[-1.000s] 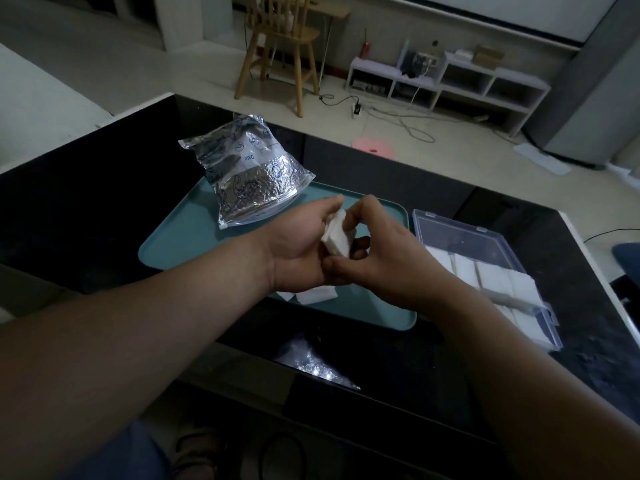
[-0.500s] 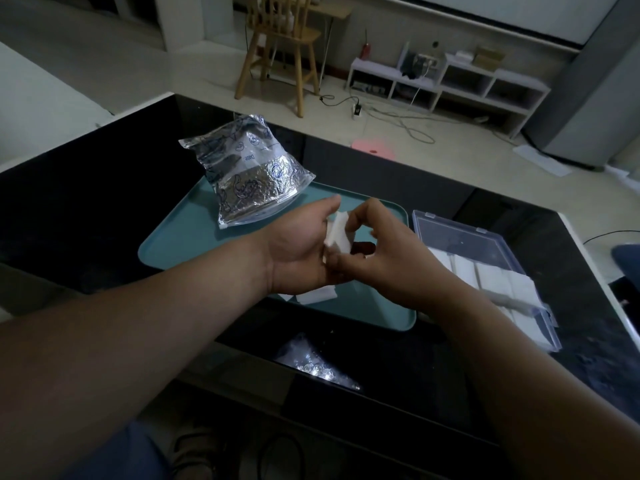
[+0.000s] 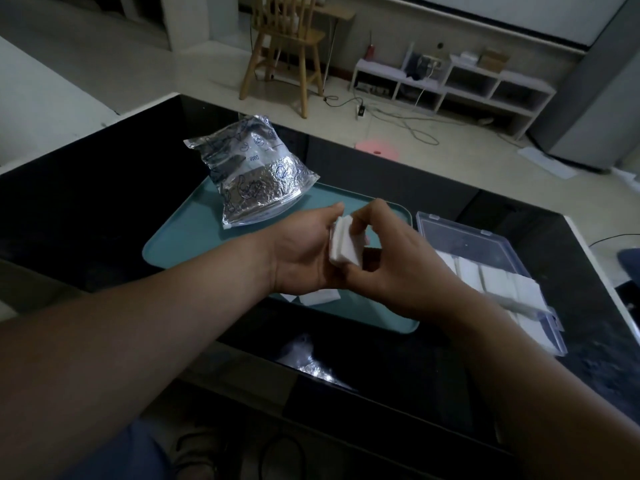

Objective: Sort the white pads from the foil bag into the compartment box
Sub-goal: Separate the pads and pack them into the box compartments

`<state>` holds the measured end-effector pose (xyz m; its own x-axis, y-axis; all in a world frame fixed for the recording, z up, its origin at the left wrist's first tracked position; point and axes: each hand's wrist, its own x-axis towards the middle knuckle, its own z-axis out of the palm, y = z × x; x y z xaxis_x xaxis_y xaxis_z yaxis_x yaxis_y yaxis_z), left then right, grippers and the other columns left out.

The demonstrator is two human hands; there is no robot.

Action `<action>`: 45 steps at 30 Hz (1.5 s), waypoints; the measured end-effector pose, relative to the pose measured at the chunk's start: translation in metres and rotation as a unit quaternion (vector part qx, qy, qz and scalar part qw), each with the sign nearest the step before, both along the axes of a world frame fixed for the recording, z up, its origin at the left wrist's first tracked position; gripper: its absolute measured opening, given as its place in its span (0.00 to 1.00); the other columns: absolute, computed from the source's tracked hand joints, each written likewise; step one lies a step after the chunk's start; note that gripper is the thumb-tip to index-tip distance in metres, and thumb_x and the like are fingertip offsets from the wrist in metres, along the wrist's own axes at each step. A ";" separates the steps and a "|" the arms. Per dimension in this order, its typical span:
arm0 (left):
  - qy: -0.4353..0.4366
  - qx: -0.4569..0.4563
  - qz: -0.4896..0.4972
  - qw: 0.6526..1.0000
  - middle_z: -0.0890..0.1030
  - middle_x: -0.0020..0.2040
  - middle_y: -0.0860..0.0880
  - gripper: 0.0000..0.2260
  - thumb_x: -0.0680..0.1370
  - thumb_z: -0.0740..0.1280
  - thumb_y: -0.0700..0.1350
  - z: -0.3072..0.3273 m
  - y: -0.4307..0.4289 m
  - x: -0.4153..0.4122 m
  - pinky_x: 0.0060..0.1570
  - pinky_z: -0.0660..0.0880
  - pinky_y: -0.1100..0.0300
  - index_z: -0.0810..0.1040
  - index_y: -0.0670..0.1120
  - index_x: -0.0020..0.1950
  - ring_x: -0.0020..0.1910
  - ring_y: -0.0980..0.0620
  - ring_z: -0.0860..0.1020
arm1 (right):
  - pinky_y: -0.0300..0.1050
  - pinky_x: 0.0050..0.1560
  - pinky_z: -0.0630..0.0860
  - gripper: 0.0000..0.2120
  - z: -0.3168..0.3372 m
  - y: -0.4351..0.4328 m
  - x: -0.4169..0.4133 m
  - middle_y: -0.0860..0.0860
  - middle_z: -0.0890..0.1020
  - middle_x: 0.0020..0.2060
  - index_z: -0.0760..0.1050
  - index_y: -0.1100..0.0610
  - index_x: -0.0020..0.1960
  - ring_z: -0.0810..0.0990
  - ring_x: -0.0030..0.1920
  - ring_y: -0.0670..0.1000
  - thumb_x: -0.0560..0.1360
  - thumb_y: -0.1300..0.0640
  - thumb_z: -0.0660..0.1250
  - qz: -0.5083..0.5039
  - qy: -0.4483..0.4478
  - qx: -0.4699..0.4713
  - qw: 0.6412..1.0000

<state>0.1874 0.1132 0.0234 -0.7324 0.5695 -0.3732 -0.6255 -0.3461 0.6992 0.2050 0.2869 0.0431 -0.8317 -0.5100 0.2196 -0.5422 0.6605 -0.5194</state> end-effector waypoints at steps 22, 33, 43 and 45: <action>0.013 -0.121 0.215 0.969 0.76 0.38 0.49 0.03 0.83 0.66 0.46 0.005 -0.022 -0.020 0.22 0.63 0.69 0.76 0.47 0.55 0.29 0.56 0.69 | 0.52 0.54 0.76 0.22 -0.049 -0.010 -0.041 0.52 0.77 0.58 0.75 0.50 0.64 0.78 0.58 0.57 0.76 0.40 0.70 -0.163 -0.065 0.222 0.959; 0.008 -0.169 0.188 0.968 0.77 0.41 0.46 0.04 0.82 0.66 0.44 -0.006 -0.012 -0.014 0.20 0.66 0.67 0.77 0.46 0.56 0.31 0.53 0.71 | 0.49 0.46 0.73 0.13 -0.051 0.001 -0.045 0.53 0.83 0.51 0.83 0.54 0.54 0.80 0.53 0.58 0.82 0.52 0.61 -0.163 -0.032 0.212 0.963; -0.035 -0.035 0.105 0.993 0.80 0.48 0.40 0.18 0.83 0.63 0.58 0.002 0.019 -0.008 0.33 0.82 0.58 0.75 0.43 0.57 0.38 0.48 0.82 | 0.41 0.39 0.77 0.04 0.005 0.009 0.001 0.43 0.81 0.40 0.77 0.49 0.47 0.80 0.40 0.43 0.79 0.55 0.70 -0.202 0.088 -0.086 0.972; -0.021 -0.010 0.077 0.997 0.81 0.48 0.42 0.21 0.83 0.61 0.61 0.001 0.028 -0.007 0.40 0.84 0.54 0.75 0.44 0.60 0.43 0.48 0.81 | 0.44 0.40 0.77 0.04 -0.001 0.010 0.014 0.43 0.81 0.39 0.79 0.48 0.46 0.80 0.41 0.46 0.77 0.54 0.73 -0.184 0.107 -0.035 0.977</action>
